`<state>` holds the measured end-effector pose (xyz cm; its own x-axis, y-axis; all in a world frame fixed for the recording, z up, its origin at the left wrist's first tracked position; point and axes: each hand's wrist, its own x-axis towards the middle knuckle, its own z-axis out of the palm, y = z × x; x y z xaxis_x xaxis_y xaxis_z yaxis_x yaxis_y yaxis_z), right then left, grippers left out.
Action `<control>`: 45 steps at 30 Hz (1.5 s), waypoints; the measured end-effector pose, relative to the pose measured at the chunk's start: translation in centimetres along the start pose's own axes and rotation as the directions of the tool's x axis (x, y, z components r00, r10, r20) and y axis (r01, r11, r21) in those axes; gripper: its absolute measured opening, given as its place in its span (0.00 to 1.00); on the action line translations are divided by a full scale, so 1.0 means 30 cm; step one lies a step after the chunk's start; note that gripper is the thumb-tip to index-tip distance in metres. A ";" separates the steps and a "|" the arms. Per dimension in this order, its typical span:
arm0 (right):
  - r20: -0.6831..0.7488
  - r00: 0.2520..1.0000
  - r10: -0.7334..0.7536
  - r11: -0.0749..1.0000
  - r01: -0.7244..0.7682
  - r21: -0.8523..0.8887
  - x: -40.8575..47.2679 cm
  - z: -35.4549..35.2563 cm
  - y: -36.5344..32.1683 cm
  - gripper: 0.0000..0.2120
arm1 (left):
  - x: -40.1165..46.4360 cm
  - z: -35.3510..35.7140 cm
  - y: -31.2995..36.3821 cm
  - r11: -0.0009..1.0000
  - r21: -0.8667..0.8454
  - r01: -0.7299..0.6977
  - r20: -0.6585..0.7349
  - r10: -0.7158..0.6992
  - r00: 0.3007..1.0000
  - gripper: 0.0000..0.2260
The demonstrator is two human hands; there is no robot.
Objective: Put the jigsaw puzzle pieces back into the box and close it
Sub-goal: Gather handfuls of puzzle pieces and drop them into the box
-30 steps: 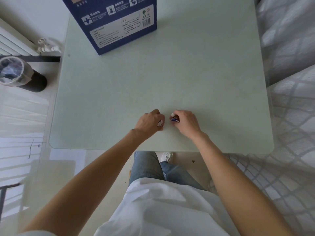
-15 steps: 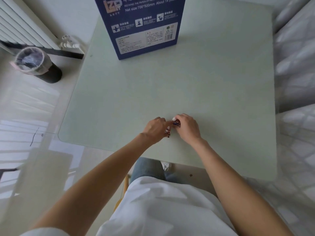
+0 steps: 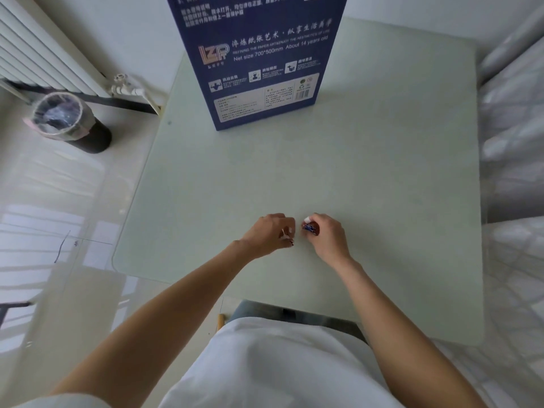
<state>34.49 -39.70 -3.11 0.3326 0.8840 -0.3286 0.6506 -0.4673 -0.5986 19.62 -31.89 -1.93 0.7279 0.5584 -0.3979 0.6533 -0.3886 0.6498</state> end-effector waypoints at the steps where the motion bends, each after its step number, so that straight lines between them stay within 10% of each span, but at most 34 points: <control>1: -0.002 1.000 0.001 0.999 0.000 0.032 0.005 -0.001 -0.006 0.05 | 0.000 -0.024 -0.018 0.996 -0.071 0.057 -0.044 -0.060 0.997 0.07; 13: 0.006 1.000 0.024 0.996 -0.025 0.083 0.109 -0.031 -0.072 0.03 | 0.026 -0.178 -0.088 0.901 -0.360 0.243 -0.211 -0.332 0.919 0.05; 31: 0.007 0.996 -0.088 0.931 0.079 0.356 0.207 -0.219 -0.310 0.05 | 0.028 -0.482 0.065 0.926 -0.378 -0.023 -0.451 -0.162 0.878 0.05; 41: -0.418 0.675 -0.608 0.709 0.699 0.096 0.351 -0.787 -0.837 0.08 | -0.050 -1.084 0.371 0.900 0.398 -0.180 -0.833 0.436 0.339 0.09; 45: -0.432 0.595 -0.678 0.666 0.745 -0.020 0.488 -0.890 -0.967 0.09 | 0.018 -1.268 0.402 0.886 0.452 -0.102 -0.836 0.461 0.297 0.07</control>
<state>38.71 -12.82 28.95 0.0513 0.8490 0.5259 0.6951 0.3478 -0.6293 19.98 -8.38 30.34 0.3432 0.5998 0.7228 0.5991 -0.7325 0.3234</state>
